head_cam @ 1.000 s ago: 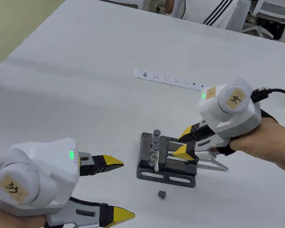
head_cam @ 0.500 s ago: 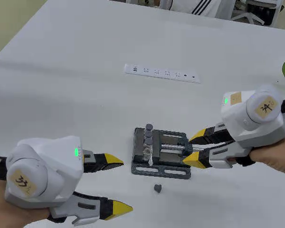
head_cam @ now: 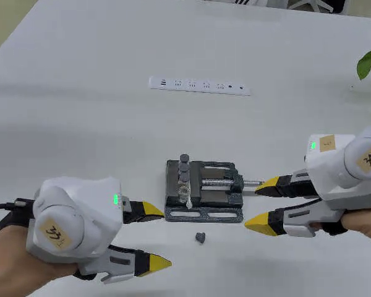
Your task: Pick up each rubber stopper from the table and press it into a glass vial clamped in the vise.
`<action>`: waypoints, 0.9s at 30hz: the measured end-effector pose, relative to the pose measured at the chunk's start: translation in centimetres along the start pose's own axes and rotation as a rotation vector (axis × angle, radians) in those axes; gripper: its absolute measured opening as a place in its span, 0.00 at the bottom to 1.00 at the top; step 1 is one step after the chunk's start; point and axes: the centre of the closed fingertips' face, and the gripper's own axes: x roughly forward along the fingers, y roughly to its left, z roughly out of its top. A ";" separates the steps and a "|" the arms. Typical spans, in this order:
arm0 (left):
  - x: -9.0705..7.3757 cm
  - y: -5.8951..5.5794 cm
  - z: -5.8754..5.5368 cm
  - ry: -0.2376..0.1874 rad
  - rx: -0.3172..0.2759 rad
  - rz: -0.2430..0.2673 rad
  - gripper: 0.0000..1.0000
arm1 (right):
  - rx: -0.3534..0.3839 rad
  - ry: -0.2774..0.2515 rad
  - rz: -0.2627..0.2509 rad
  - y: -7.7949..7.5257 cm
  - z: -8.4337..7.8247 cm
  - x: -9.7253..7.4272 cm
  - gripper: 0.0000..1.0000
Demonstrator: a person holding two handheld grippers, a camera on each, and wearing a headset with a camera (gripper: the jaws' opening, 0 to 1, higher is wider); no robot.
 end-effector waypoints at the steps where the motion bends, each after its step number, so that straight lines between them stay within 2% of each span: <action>1: 0.2 0.0 -0.2 0.006 0.009 -0.005 0.36 | 0.004 -0.003 -0.001 0.0 -0.2 0.0 0.36; 6: 1.5 0.3 -1.0 0.041 0.033 -0.027 0.34 | 0.032 -0.036 -0.005 0.3 -0.5 -0.5 0.37; 16: 3.9 0.6 -2.1 0.120 0.123 -0.072 0.26 | 0.071 -0.070 0.001 1.0 -1.9 -0.8 0.42; 21: 4.9 0.9 -2.3 0.152 0.166 -0.079 0.20 | 0.082 -0.093 0.004 1.5 -2.4 -1.1 0.45; 27: 6.3 1.5 -2.2 0.161 0.191 -0.076 0.14 | 0.095 -0.110 0.006 1.9 -3.1 -1.5 0.46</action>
